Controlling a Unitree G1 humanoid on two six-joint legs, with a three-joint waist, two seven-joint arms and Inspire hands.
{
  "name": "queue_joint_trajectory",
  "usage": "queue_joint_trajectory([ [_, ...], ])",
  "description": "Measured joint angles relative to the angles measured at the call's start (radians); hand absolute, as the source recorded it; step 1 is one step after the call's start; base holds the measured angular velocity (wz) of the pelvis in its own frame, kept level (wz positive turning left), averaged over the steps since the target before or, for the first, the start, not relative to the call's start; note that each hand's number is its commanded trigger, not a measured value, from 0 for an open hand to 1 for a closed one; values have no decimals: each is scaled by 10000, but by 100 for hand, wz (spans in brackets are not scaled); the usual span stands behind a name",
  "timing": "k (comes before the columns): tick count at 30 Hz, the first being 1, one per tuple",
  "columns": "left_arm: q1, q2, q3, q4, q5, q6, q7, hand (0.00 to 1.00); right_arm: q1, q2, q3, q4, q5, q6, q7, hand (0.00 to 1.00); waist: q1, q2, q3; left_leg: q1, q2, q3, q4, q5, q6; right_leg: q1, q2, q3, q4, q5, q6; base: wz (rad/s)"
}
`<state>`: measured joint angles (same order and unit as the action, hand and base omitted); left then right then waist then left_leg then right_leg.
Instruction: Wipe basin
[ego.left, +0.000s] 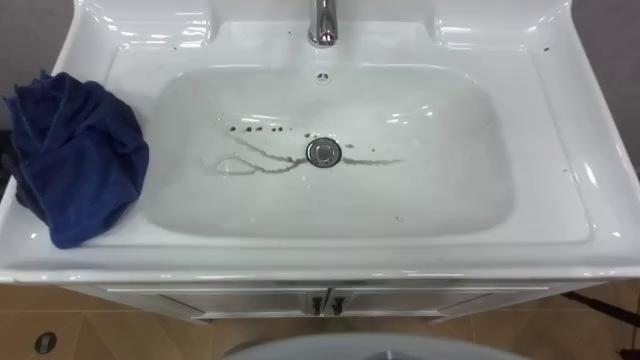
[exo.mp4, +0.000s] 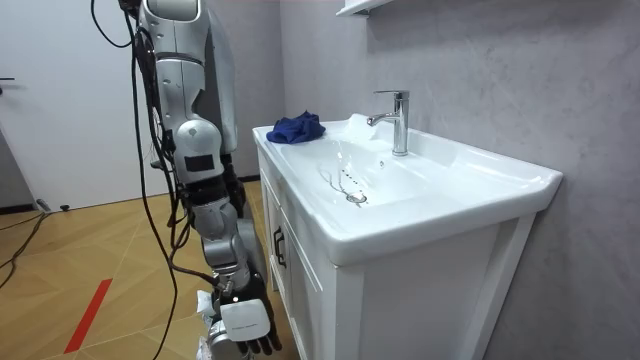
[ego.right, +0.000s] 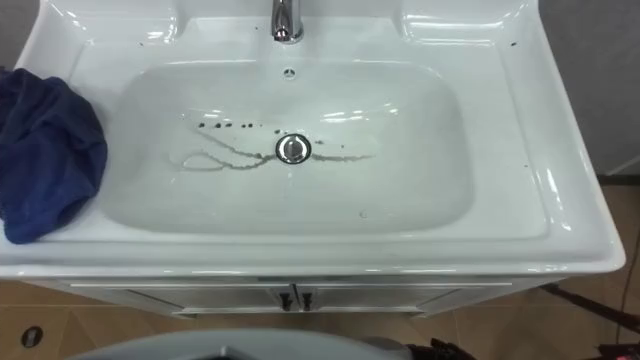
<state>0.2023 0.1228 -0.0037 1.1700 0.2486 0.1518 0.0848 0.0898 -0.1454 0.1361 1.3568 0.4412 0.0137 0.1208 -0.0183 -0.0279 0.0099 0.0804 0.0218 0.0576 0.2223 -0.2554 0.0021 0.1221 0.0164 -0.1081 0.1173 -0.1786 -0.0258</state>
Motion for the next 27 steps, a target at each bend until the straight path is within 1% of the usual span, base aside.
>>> queue_joint_trajectory([
  [1, 3, 0, 2, -2, 9, 0, 2, 0, 1, 0, -6, 2, 0, 0, 0, 0, -3, -11, 10, -1, 0, 0, 0, 0, 0, 0, 0, -9, 0, 0, 0, 0],
  [2, 6, 0, 3, -5, 12, 1, 3, 0, 4, 0, -8, 3, 0, 2, 1, 0, -8, 28, -13, -1, -1, 0, -2, 0, 0, -3, -1, -14, -1, 0, 0, 0],
  [4, 8, 0, 3, -5, 13, 0, 18, 0, 8, -1, -10, 4, 0, 2, 4, 0, -12, 4, 1, 3, 0, 1, -8, 0, 0, -4, -1, -15, -3, 0, 0, 0],
  [5, 11, 0, 3, -5, 12, 0, 36, 0, 7, 0, -9, 2, 0, 3, 5, 0, -5, 34, -18, -2, -1, 2, -7, 0, 0, -4, 0, -21, -2, 0, 0, 0],
  [6, 9, 0, 4, -5, 0, 0, 71, 0, 6, 3, -7, 2, 0, 4, 5, 0, -6, 4, -3, -5, 0, 1, -4, 0, 0, -3, 1, -13, -2, 0, 0, 0],
  [7, -7, 0, 1, -4, -11, 0, 101, 0, 2, 6, -7, 2, -6, 4, 5, 0, -7, 73, -40, -6, 0, 1, -3, 0, 0, -2, 0, -4, 0, 0, 0, 0],
  [17, -14, -1, 5, 112, -71, -28, 213, 0, -55, 4, 5, -3, -93, 3, 16, 0, 8, 55, -30, 8, 1, -8, -3, 0, 0, -6, 0, -13, 1, 0, 0, 0],
  [23, -4, -1, 25, 177, -276, -88, 333, 0, -124, -5, 2, 38, -96, 0, 38, 0, 16, 75, -6, 12, 0, -33, -2, 0, 0, -8, -1, 7, -5, -3, -2, 0],
  [24, -5, 0, 43, 190, -357, -91, 351, 0, -130, -7, 2, 43, -98, 2, 44, 0, 18, 73, -4, 15, 0, -33, -1, 0, 0, -8, -1, 10, -5, -4, -3, 0],
  [27, 24, -14, 446, 347, -651, -130, 387, 0, -118, -24, -15, 57, -106, 0, 159, 0, 27, 71, -1, 41, 1, -33, -3, 0, 0, 7, -2, -10, -4, -12, -5, 0],
])
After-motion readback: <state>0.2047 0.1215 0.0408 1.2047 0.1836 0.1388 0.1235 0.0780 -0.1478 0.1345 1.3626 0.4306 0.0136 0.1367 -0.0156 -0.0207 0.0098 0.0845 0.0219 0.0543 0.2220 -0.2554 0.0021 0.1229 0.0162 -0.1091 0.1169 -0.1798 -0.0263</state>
